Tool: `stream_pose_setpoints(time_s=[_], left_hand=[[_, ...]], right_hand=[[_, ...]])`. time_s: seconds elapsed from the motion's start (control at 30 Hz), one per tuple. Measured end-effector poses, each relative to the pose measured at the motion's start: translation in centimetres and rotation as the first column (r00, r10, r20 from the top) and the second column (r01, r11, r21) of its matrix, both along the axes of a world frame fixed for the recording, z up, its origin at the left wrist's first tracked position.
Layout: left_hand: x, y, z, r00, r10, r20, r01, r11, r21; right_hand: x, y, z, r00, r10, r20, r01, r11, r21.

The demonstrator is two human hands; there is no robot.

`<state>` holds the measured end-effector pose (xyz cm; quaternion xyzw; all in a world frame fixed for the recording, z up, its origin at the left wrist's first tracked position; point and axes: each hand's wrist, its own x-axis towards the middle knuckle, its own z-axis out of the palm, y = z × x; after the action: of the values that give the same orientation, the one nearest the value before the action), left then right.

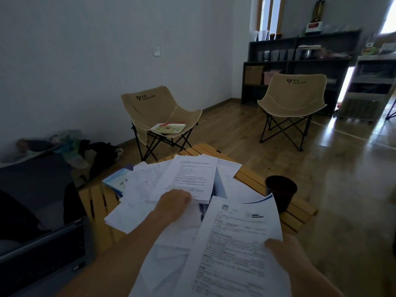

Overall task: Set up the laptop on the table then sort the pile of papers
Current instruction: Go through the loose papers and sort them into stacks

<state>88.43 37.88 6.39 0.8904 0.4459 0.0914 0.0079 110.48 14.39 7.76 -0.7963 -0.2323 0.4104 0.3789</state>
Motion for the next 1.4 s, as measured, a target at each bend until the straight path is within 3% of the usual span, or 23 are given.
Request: stream_pose_setpoints(time_s=[0.23,0.33,0.43,0.5,0.6,0.67,0.73,0.77,0.83,0.9,1.0,1.13,1.27,1.4], left_hand=[[-2.7,-2.8,0.0,0.996,-0.034,0.08,0.013,0.97,0.245],[-3.4,-5.1,1.1,0.992,-0.042,0.117,0.019,0.982,0.187],[-4.3,-6.7,2.5,0.972,0.02,0.232,-0.024,1.0,0.016],[-4.9,-8.1,3.9,0.938,0.047,0.344,-0.077,0.994,0.074],[-6.3,-12.1,5.9,0.924,0.008,0.383,-0.076,0.984,0.161],[-7.3,-14.4,6.4,0.937,-0.104,0.334,0.095,0.994,0.044],[-8.5,-15.3,5.9,0.927,-0.101,0.362,0.208,0.941,-0.269],[-9.2,-14.9,5.4,0.915,-0.018,0.404,0.184,0.908,-0.376],[-10.6,-12.8,3.5,0.874,0.259,0.412,-0.094,0.92,-0.38],[-11.6,-11.1,1.6,0.784,0.512,0.352,-0.321,0.819,-0.476],[-11.8,-9.4,-0.6,0.643,0.672,0.368,-0.262,0.644,-0.719],[-10.6,-8.8,-1.1,0.556,0.677,0.483,-0.243,0.688,-0.684],[-10.7,-9.2,0.2,0.567,0.604,0.56,-0.249,0.774,-0.582],[-11.2,-10.2,1.9,0.554,0.563,0.613,-0.143,0.79,-0.596]], right_hand=[[-1.9,-0.1,1.0,1.0,-0.028,0.014,0.027,0.996,0.082],[-2.2,-0.7,1.6,0.998,-0.046,0.04,0.041,0.992,0.12],[-2.5,-1.2,2.0,0.997,-0.02,0.08,0.008,0.989,0.149],[-2.7,-1.6,2.0,0.996,0.011,0.092,-0.025,0.989,0.147],[-2.9,-2.2,1.8,0.989,0.109,0.097,-0.119,0.986,0.114],[-2.8,-2.5,1.9,0.982,0.158,0.101,-0.167,0.982,0.088],[-2.7,-2.9,2.0,0.972,0.211,0.099,-0.217,0.975,0.051],[-2.8,-3.0,2.1,0.969,0.229,0.095,-0.234,0.971,0.045],[-3.0,-3.2,2.2,0.965,0.247,0.085,-0.251,0.966,0.053],[-3.1,-3.2,2.2,0.966,0.247,0.075,-0.252,0.965,0.07],[-3.4,-2.8,1.7,0.969,0.249,-0.003,-0.247,0.964,0.102],[-4.5,-2.1,0.9,0.966,0.246,-0.077,-0.238,0.966,0.098],[-4.8,-1.4,0.1,0.965,0.217,-0.145,-0.203,0.973,0.106],[-5.2,-0.7,-0.5,0.964,0.155,-0.215,-0.129,0.983,0.128]])
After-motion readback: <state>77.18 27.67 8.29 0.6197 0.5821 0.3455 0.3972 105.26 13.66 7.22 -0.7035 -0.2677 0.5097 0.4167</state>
